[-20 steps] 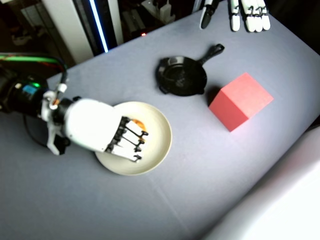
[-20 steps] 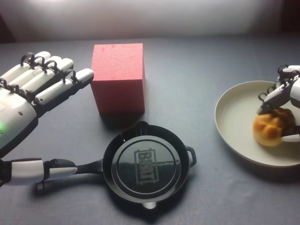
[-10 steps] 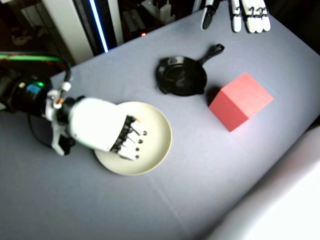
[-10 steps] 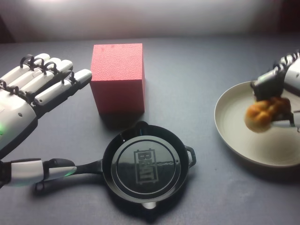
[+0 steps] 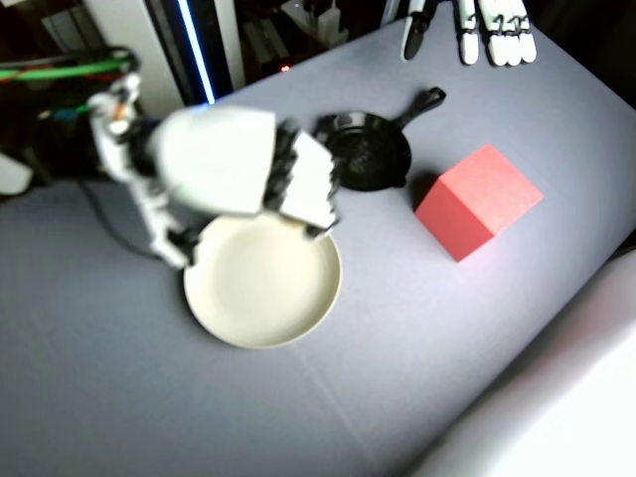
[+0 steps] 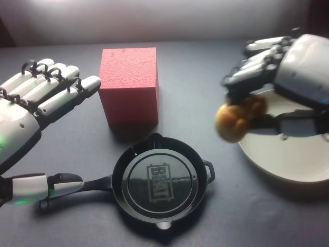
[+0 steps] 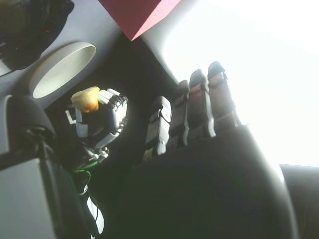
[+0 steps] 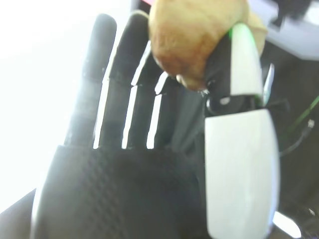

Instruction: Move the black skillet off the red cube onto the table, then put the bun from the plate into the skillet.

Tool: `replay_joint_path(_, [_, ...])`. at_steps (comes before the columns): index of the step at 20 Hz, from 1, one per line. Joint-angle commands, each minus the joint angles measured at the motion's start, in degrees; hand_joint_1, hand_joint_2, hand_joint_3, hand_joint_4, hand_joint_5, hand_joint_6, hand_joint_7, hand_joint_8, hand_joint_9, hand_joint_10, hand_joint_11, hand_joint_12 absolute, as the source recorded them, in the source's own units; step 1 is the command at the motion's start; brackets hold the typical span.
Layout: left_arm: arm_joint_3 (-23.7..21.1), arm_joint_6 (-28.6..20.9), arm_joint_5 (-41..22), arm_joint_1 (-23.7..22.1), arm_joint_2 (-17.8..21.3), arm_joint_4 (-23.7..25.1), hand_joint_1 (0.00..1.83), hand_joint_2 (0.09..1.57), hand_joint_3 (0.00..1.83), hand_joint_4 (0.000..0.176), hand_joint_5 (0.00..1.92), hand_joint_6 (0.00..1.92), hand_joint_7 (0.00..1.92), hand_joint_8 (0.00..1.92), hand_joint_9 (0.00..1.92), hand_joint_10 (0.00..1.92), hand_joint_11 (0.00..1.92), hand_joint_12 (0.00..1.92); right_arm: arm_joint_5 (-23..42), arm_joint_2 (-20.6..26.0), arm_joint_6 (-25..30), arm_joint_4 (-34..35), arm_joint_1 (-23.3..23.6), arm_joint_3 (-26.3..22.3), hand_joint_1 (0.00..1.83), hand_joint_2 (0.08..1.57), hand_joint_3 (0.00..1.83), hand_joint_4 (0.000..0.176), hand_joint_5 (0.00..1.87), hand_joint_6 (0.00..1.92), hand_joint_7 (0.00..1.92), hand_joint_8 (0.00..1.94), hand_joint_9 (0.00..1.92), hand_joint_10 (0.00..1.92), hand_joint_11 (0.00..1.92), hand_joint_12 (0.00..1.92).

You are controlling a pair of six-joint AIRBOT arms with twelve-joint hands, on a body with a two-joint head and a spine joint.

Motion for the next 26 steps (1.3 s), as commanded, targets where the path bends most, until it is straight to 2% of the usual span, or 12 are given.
replay_joint_path(1, [-0.1,0.0,-7.2,-0.1,-0.1,0.4,0.68,0.94,0.0,0.129,0.02,0.01,0.01,0.0,0.0,0.0,0.02,0.01,6.0,-0.7,0.9,0.3,1.1,0.5,1.21,1.14,0.0,0.013,0.86,1.2,1.01,0.95,0.84,0.73,0.46,1.31])
replay_joint_path(5, [0.0,0.0,-7.3,-0.1,0.0,0.3,0.45,0.98,0.02,0.143,0.03,0.0,0.01,0.0,0.0,0.0,0.0,0.0,2.9,-4.6,1.6,-3.2,3.4,1.4,1.22,1.13,0.0,0.0,0.95,0.97,0.95,1.17,0.76,1.13,0.43,1.5])
replay_joint_path(6, [0.0,0.0,-7.3,-0.1,0.0,0.2,0.26,0.99,0.02,0.169,0.0,0.0,0.0,0.0,0.0,0.0,0.0,0.0,2.0,-5.9,1.8,-4.1,4.1,1.7,1.24,1.12,0.0,0.006,0.93,1.06,1.01,0.96,0.8,1.0,0.46,1.41])
replay_joint_path(10, [-0.1,0.0,-7.9,0.6,0.4,-0.4,0.11,1.02,0.02,0.157,0.0,0.0,0.0,0.0,0.0,0.0,0.0,0.0,-0.8,-9.6,1.9,-5.9,5.7,2.8,1.22,1.11,0.0,0.016,0.91,1.11,1.07,0.86,0.87,0.86,0.53,1.47])
replay_joint_path(12, [-0.3,0.0,-8.4,1.1,0.9,-0.9,0.04,1.04,0.03,0.153,0.0,0.0,0.0,0.0,0.0,0.0,0.0,0.0,-2.0,-11.3,1.9,-6.2,5.7,3.4,1.17,1.1,0.0,0.0,0.98,0.98,0.93,1.23,0.93,1.54,0.89,1.86])
replay_joint_path(13, [-0.5,0.0,-8.8,1.5,1.1,-1.1,0.01,1.07,0.03,0.144,0.0,0.0,0.01,0.0,0.0,0.0,0.01,0.01,-2.8,-12.0,1.9,-6.5,5.8,3.7,1.22,1.13,0.0,0.0,0.94,0.94,0.95,1.25,0.82,1.56,0.71,1.87])
replay_joint_path(17, [-0.6,0.0,-10.0,2.1,1.3,-1.7,0.0,1.13,0.01,0.156,0.02,0.01,0.04,0.01,0.05,0.02,0.05,0.03,-6.0,-13.7,1.8,-7.3,6.1,4.9,1.23,1.1,0.0,0.0,0.94,1.01,1.07,0.94,0.92,1.17,0.78,1.6])
replay_joint_path(18, [-0.6,0.0,-10.0,2.1,1.3,-1.7,0.0,1.12,0.01,0.156,0.02,0.01,0.04,0.01,0.05,0.01,0.07,0.04,-6.3,-13.7,1.8,-7.3,6.1,4.9,1.2,1.15,0.01,0.0,0.83,1.13,0.97,1.11,0.74,1.15,0.54,1.6])
replay_joint_path(19, [-0.6,0.0,-10.0,2.1,1.3,-1.7,0.0,1.12,0.0,0.161,0.02,0.0,0.04,0.01,0.05,0.01,0.07,0.04,-6.5,-13.7,1.8,-7.3,6.1,5.0,1.04,1.04,0.0,0.01,0.61,0.68,0.58,1.01,0.49,1.24,0.34,1.62])
replay_joint_path(20, [-0.6,0.0,-10.0,2.2,1.3,-1.8,0.0,1.11,0.0,0.163,0.03,0.01,0.04,0.01,0.06,0.01,0.05,0.04,-6.9,-13.7,1.8,-7.3,6.1,5.0,0.89,1.03,0.0,0.057,0.49,0.16,0.28,0.72,0.21,1.01,0.04,1.45])
replay_joint_path(24, [-0.6,0.0,-10.3,2.2,1.2,-2.0,0.0,1.12,0.01,0.17,0.02,0.0,0.05,0.01,0.06,0.01,0.05,0.04,-7.2,-13.7,1.9,-7.0,6.0,4.9,0.8,1.04,0.0,0.091,0.36,0.0,0.34,0.05,0.29,0.19,0.0,1.02])
replay_joint_path(26, [-0.6,0.0,-10.3,2.3,1.2,-2.1,0.0,1.14,0.01,0.175,0.03,0.0,0.06,0.01,0.05,0.0,0.03,0.04,-7.3,-13.7,1.9,-6.9,6.0,4.8,0.81,1.05,0.0,0.079,0.36,0.0,0.39,0.03,0.37,0.15,0.0,1.09])
